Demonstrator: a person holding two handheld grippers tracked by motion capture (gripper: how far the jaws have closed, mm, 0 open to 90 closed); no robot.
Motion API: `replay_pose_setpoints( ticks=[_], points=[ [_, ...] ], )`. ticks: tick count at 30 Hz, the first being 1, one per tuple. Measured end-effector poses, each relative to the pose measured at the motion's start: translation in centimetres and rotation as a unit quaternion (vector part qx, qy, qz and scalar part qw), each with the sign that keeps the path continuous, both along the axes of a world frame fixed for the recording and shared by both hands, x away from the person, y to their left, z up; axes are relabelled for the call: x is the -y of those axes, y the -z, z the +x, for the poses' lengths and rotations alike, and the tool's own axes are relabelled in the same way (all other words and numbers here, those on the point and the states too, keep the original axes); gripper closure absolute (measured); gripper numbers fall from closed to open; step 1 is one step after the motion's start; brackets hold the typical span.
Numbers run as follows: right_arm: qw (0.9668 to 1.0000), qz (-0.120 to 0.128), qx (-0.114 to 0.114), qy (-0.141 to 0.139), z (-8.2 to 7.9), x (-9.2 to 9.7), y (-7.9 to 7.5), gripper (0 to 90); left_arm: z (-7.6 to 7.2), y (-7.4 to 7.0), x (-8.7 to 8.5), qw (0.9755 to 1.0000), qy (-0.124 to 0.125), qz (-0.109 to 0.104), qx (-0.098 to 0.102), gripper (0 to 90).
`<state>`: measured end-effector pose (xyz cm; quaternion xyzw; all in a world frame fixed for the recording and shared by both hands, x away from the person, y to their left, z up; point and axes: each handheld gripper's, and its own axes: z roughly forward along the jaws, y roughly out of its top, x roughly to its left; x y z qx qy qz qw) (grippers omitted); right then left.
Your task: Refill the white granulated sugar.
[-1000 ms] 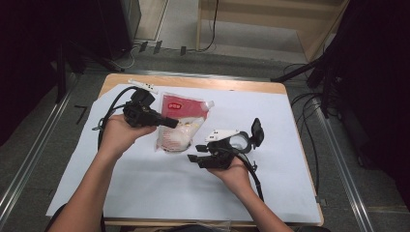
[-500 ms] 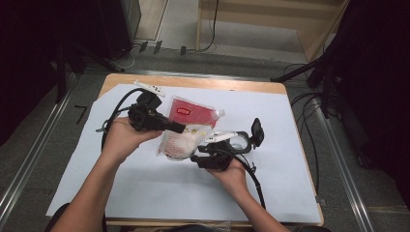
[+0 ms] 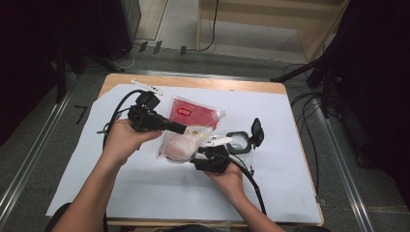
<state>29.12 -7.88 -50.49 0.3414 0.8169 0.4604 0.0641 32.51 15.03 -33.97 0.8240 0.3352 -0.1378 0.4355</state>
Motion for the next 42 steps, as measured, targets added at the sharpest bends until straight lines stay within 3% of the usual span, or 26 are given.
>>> replay_pose_setpoints(
  ticks=[3, 6, 9, 12, 13, 18, 21, 25, 29, 32, 34, 40, 42],
  points=[
    [0.9998, 0.007, 0.012, -0.011, -0.4, -0.3, -0.2, 52.9, 0.1, 0.2, 0.0, 1.0000, -0.006, -0.002, -0.004, 90.0],
    [0.9983, -0.016, 0.046, -0.031, -1.1, -0.8, -0.6, 53.3, 0.2, 0.2, 0.1, 0.9999, -0.010, 0.005, 0.008, 90.0],
    [0.9955, -0.041, 0.078, -0.034, -1.9, -1.5, -1.0, 52.7, 0.1, 0.2, 0.3, 0.9997, -0.020, 0.008, 0.006, 89.5],
    [0.9955, -0.031, 0.078, -0.042, -2.2, -1.6, -1.3, 52.9, 0.1, 0.3, 0.6, 0.9995, -0.030, 0.001, 0.011, 89.3],
    [0.9950, -0.031, 0.081, -0.049, -2.3, -1.7, -1.5, 52.9, 0.0, 0.3, 0.8, 0.9994, -0.030, 0.010, 0.017, 89.3],
    [0.9874, -0.077, 0.119, -0.071, -3.2, -2.6, -1.7, 51.8, -0.1, 0.8, 2.0, 0.9994, -0.021, 0.019, 0.019, 88.5],
    [0.9873, -0.077, 0.115, -0.078, -3.5, -2.8, -1.7, 52.0, 0.0, 1.3, 2.5, 0.9995, -0.015, 0.021, 0.019, 88.6],
    [0.9904, -0.051, 0.089, -0.093, -3.4, -2.6, -1.9, 52.2, -0.1, 1.4, 3.1, 0.9988, -0.003, 0.028, 0.041, 87.8],
    [0.9912, -0.041, 0.068, -0.106, -3.6, -2.3, -2.1, 52.4, -0.3, 1.6, 3.1, 0.9966, 0.022, 0.040, 0.069, 86.0],
    [0.9915, -0.033, 0.057, -0.112, -3.8, -2.2, -2.2, 52.5, -0.4, 1.7, 3.4, 0.9937, 0.038, 0.047, 0.095, 84.0],
    [0.9918, -0.028, 0.052, -0.114, -3.8, -2.2, -2.3, 52.6, -0.3, 1.9, 3.5, 0.9935, 0.042, 0.045, 0.096, 82.9],
    [0.9915, -0.016, 0.048, -0.120, -4.1, -1.8, -2.9, 56.0, 0.2, 2.6, 3.3, 0.9969, 0.027, 0.009, 0.073, 82.6],
    [0.9914, -0.014, 0.045, -0.122, -4.2, -1.8, -3.0, 56.6, 0.3, 2.8, 3.3, 0.9967, 0.025, 0.010, 0.076, 82.7]
  ],
)
